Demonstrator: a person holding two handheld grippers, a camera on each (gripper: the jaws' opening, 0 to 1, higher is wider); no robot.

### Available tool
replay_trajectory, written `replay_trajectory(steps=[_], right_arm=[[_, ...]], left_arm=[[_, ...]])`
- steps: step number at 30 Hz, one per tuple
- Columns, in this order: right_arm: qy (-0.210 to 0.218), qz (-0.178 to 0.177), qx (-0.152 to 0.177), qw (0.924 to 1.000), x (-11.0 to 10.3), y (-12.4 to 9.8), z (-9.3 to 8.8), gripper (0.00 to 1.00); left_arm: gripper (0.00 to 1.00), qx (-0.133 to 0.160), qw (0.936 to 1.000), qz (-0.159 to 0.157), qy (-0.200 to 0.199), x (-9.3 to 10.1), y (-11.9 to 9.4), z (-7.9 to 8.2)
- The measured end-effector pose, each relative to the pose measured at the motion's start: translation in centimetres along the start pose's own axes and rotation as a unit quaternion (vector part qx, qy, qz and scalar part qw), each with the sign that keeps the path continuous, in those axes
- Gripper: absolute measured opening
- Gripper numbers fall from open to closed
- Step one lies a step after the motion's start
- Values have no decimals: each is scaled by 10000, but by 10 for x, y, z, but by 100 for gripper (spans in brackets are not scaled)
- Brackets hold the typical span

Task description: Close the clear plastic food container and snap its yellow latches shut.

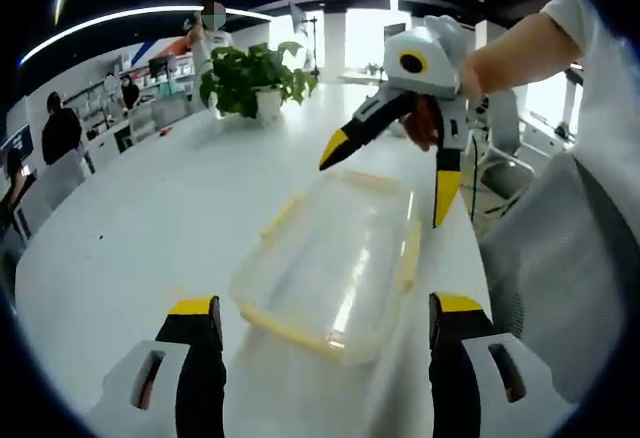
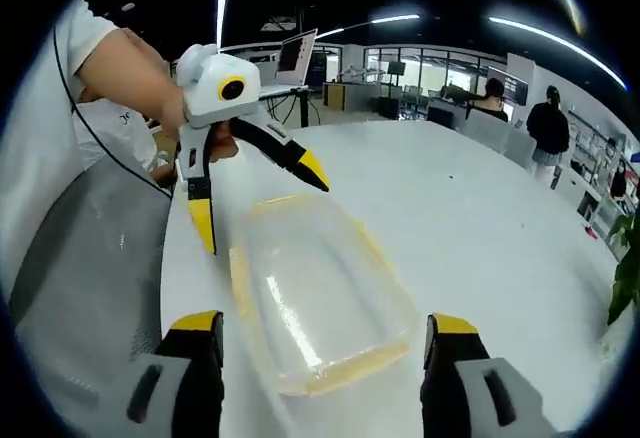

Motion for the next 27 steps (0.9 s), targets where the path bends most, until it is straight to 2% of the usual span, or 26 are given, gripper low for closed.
replay_trajectory(steps=[11,21,27], right_arm=[[-222,-48,-78,9997,4,3,-5,74],[-242,-56,-8,9997,3,4,-5,73],[-286,26,5,9996,-1,10,-1,73]], left_arm=[[70,6,9999,61,128,-3,4,-1],[70,-38,9999,25,157,-4,3,-2],[69,-103,9998,59,185,-3,-6,-6]])
Point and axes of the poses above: the point that each gripper's makers call its tool centre point, and the gripper's own axes: y roughly forward along the fingers, x roughly to its right, z roughly out of its top, the point moved 2 cm from there along -y, roughly backward along the fingers, and after that the axes turned 12 degrees about x, right-handed, at the moved point
